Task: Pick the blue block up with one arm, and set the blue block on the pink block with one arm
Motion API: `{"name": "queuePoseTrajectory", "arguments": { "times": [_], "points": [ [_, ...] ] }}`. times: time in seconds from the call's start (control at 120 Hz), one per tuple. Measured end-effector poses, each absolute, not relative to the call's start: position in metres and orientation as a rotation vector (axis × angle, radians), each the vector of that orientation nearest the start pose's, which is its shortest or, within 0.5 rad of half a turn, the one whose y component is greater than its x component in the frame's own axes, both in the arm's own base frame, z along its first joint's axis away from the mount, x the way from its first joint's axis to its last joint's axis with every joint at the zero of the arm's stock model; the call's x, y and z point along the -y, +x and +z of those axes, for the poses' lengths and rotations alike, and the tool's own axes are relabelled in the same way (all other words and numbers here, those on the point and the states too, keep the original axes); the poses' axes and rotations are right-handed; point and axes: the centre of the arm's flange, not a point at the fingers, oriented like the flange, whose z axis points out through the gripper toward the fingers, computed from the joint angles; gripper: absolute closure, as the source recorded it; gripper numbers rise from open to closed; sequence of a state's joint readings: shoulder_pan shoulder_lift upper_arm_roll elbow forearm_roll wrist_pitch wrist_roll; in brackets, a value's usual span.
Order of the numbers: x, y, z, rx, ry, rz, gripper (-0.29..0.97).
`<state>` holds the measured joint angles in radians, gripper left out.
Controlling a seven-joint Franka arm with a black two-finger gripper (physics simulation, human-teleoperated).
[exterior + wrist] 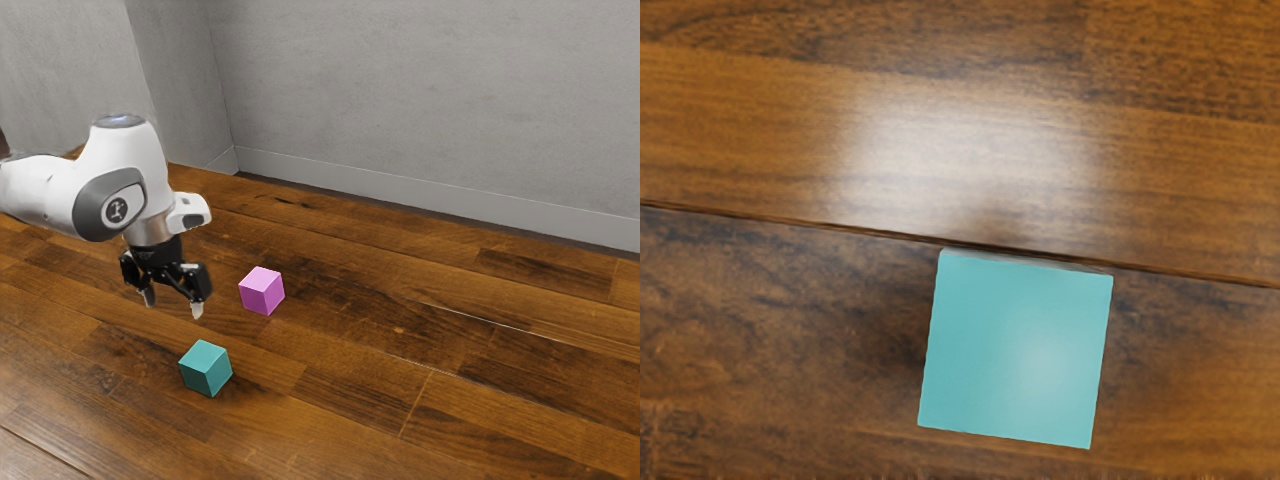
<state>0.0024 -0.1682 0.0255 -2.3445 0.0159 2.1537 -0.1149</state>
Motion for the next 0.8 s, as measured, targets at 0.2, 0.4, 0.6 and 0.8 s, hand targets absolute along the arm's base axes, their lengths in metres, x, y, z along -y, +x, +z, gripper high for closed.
{"name": "queuePoseTrajectory", "arguments": {
  "times": [0.2, 0.4, 0.6, 0.8],
  "points": [
    [-0.001, 0.462, 0.368, 0.269, -3.142, -0.056, 0.0],
    [0.017, 0.451, 0.347, 0.269, -3.156, -0.099, 0.0],
    [0.022, 0.449, 0.331, 0.32, -3.174, -0.101, 0.0],
    [0.012, 0.454, 0.306, 0.369, -3.17, -0.061, 0.0]
  ]
}}
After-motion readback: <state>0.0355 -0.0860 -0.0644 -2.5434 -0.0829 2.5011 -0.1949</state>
